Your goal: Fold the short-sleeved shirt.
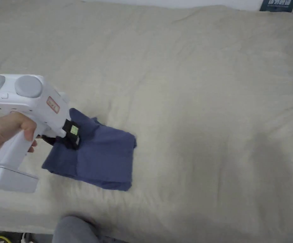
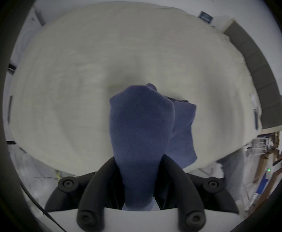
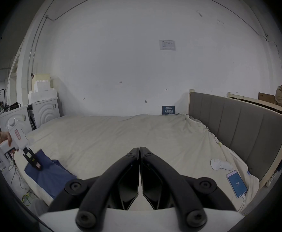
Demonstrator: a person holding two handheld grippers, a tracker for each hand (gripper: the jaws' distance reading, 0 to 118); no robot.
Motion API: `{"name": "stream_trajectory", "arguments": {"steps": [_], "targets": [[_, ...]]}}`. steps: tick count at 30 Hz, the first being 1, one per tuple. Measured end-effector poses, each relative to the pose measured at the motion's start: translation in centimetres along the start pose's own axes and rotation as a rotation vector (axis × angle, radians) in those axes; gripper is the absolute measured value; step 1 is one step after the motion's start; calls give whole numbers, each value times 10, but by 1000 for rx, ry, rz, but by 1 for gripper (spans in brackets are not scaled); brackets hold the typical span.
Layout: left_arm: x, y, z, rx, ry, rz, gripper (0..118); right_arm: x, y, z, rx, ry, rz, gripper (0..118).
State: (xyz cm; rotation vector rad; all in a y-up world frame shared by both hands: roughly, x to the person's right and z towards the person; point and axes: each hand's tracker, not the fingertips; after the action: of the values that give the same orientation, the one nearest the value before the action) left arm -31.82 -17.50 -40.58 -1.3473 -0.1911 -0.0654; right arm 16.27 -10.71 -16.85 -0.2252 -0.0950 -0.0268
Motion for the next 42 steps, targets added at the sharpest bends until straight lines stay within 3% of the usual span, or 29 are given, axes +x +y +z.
{"name": "stream_trajectory", "arguments": {"steps": [7, 13, 14, 16, 18, 21, 27, 29, 39, 42], "targets": [[-129, 13, -14, -12, 214, 157, 18, -8, 5, -5, -52, 11, 29, 0], [-213, 26, -35, 2, 401, 170, 21, -23, 11, -11, -88, 34, 45, 0], [-223, 26, -39, 2, 425, 177, 29, -23, 11, -11, -96, 39, 52, 0], [-240, 25, -44, 17, 520, 195, 70, -23, 9, -10, -112, 45, 63, 0], [-249, 20, -50, 45, 670, 131, 75, -2, -8, 3, -130, 43, 71, 0], [-254, 10, -45, 95, 805, 88, 108, 9, -18, 9, -145, 49, 69, 0], [-214, -6, 20, 602, 740, 242, 109, 21, -12, 18, -134, 58, 74, 0], [-188, -6, 43, 723, 677, 232, 104, 28, -9, 24, -113, 56, 79, 0], [-1, -13, 118, 1116, 296, 87, 13, 36, 6, 32, -8, 47, 84, 0], [47, -19, 129, 1183, 189, 74, 0, 42, 9, 36, 18, 44, 62, 0]]}}
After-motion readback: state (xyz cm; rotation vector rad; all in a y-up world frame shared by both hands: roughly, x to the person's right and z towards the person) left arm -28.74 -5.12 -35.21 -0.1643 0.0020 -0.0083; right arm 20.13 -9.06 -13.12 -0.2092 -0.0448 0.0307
